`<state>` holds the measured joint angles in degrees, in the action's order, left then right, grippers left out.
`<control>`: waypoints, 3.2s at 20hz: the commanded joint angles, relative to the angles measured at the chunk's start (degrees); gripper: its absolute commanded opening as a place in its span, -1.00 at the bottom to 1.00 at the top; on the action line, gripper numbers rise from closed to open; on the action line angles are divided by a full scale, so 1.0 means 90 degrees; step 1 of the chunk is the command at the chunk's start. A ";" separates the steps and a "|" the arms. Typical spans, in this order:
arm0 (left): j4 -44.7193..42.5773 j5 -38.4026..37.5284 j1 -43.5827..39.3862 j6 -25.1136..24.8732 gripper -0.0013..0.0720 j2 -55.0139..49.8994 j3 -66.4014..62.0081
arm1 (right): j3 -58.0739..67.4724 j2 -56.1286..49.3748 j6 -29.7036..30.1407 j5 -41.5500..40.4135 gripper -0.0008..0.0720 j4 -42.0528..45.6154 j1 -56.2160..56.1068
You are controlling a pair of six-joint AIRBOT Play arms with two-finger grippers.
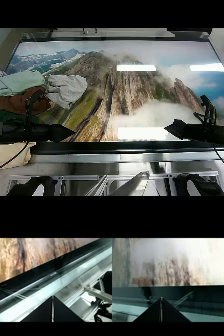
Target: Fold the shirts.
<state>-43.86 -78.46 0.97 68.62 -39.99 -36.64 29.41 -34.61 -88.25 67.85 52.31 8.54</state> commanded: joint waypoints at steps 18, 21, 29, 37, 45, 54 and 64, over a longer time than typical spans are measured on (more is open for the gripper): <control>0.0002 0.0002 -0.0002 -0.0012 -0.93 0.0002 0.0027 | -0.0015 -0.0007 -0.0002 0.0005 -0.93 -0.0002 -0.0005; 0.0015 0.0124 -0.0005 -0.0012 -0.93 0.0002 0.0027 | -0.0015 -0.0007 -0.0002 0.0005 -0.93 -0.0002 -0.0005; -0.0199 0.2589 -0.0010 -0.0090 -0.93 0.0002 0.0034 | -0.0015 -0.0010 -0.0002 -0.0393 -0.93 -0.0073 -0.0007; -0.1331 0.4114 0.1333 -0.0291 0.98 -0.1960 -0.1542 | -0.0015 -0.0102 0.0000 -0.1287 0.44 -0.0175 -0.0005; -0.1328 0.2025 0.1851 -0.0284 0.98 -0.4872 -0.2829 | -0.0012 -0.0362 0.0000 -0.1484 0.44 -0.0172 0.0000; -0.1326 0.2215 0.0891 0.0002 0.98 -0.6462 -0.3844 | -0.0012 -0.0364 0.0000 -0.1566 0.44 -0.0175 0.0000; -0.0491 0.0719 0.0622 0.0265 -0.95 -0.6713 -0.5515 | -0.0012 -0.0364 0.0002 -0.1569 -0.44 -0.0172 0.0000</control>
<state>-54.00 -65.43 6.83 70.74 -100.16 -81.60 29.30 -37.87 -88.25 53.78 50.76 8.54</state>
